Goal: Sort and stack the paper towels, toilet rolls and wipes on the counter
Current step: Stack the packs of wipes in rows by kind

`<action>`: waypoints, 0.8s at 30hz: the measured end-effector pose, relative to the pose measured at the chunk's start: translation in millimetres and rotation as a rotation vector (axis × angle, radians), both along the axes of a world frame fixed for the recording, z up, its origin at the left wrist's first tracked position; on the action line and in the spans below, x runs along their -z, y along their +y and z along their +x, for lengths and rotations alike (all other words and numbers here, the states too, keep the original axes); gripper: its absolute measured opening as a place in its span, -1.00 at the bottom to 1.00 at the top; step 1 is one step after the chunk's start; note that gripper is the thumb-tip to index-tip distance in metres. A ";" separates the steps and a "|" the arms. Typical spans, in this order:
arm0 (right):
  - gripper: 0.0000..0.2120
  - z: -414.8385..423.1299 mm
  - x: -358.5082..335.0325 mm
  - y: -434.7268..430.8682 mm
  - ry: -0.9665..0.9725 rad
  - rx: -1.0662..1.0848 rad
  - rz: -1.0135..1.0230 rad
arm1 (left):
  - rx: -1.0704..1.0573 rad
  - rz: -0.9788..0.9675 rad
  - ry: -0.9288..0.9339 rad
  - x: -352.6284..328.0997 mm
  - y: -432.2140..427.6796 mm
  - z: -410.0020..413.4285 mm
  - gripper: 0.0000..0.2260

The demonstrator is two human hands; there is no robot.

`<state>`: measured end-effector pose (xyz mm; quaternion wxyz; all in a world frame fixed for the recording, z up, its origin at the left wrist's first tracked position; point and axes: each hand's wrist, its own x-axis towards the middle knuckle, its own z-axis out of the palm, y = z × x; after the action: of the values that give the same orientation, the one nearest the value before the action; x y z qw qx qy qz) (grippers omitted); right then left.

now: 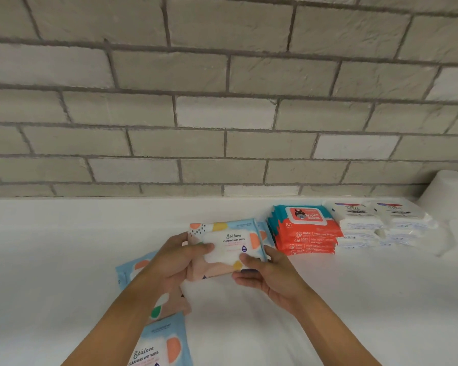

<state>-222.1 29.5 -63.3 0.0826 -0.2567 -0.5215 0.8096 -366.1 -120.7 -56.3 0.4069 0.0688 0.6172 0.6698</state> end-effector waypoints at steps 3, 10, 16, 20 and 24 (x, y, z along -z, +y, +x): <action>-0.75 -10.6 7.9 9.8 -0.021 0.112 0.002 | -0.027 -0.078 0.035 3.4 16.5 -5.6 -0.65; -0.69 -35.8 32.8 26.2 -0.059 0.333 -0.166 | -0.094 -0.118 0.101 12.7 54.8 -11.7 -0.59; -0.60 -48.8 47.7 33.3 -0.009 0.484 -0.205 | -0.136 -0.100 0.112 18.4 73.3 -6.1 -0.71; -0.56 -49.2 55.6 31.9 -0.029 0.573 -0.088 | -0.159 -0.170 0.213 36.9 78.8 -10.4 -0.79; -0.54 -49.1 65.2 30.2 -0.103 0.623 0.020 | -0.136 -0.327 0.355 50.0 78.2 -13.2 -0.90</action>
<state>-271.2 59.8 -128.5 0.3027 -0.4438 -0.4292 0.7261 -379.4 -42.5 -106.3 0.2519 0.0770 0.7825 0.5641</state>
